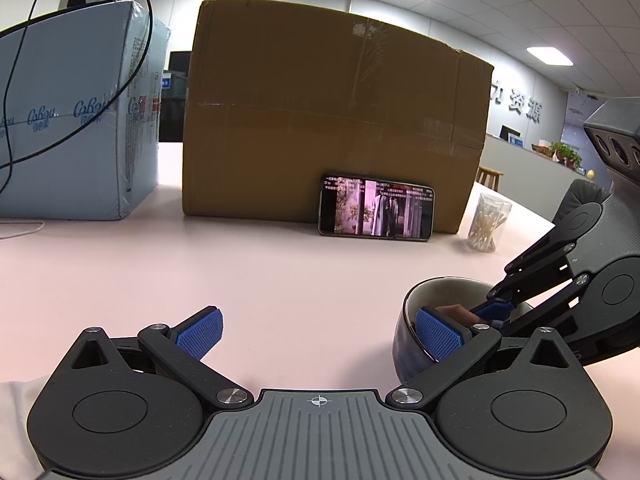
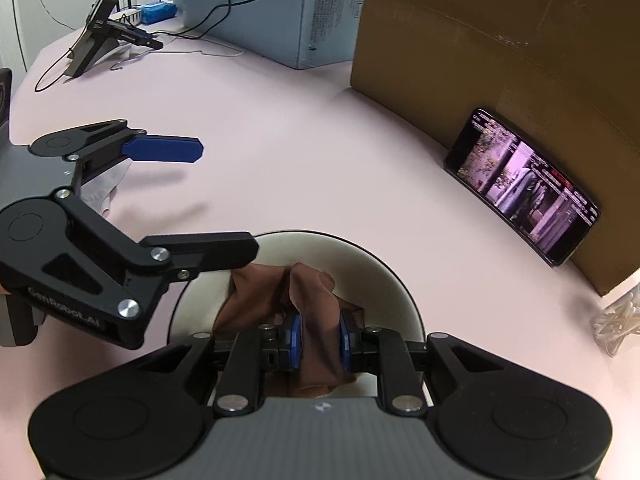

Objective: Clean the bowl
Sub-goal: 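Wipe the bowl's inside with the cloth held in the right gripper, then lift the brown cloth out of the bowl with the right gripper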

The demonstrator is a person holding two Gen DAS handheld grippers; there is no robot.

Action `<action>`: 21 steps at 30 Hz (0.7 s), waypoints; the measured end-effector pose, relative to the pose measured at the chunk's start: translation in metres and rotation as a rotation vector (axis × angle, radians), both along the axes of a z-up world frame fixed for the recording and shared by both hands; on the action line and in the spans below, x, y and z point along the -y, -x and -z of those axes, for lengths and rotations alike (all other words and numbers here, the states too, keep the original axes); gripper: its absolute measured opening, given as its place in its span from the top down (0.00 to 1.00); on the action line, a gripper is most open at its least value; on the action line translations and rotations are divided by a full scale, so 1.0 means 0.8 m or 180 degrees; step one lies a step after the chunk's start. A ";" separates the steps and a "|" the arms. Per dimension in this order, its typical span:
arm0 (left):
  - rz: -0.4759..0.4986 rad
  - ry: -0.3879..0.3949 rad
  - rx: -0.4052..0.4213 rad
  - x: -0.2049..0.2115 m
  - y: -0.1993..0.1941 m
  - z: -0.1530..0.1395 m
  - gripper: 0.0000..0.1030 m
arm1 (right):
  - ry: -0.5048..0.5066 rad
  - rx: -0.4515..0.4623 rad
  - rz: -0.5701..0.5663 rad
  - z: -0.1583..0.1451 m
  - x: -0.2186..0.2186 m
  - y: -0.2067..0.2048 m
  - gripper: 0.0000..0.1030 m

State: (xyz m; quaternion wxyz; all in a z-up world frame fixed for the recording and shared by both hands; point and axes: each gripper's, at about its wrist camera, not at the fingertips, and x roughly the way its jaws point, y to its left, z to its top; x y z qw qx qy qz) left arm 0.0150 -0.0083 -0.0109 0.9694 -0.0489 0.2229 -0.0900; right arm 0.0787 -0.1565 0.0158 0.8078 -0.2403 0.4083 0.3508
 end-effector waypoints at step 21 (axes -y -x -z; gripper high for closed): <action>0.0001 0.0002 0.0001 0.000 0.000 -0.001 0.00 | -0.0332 0.0061 0.0297 0.003 0.020 0.001 0.88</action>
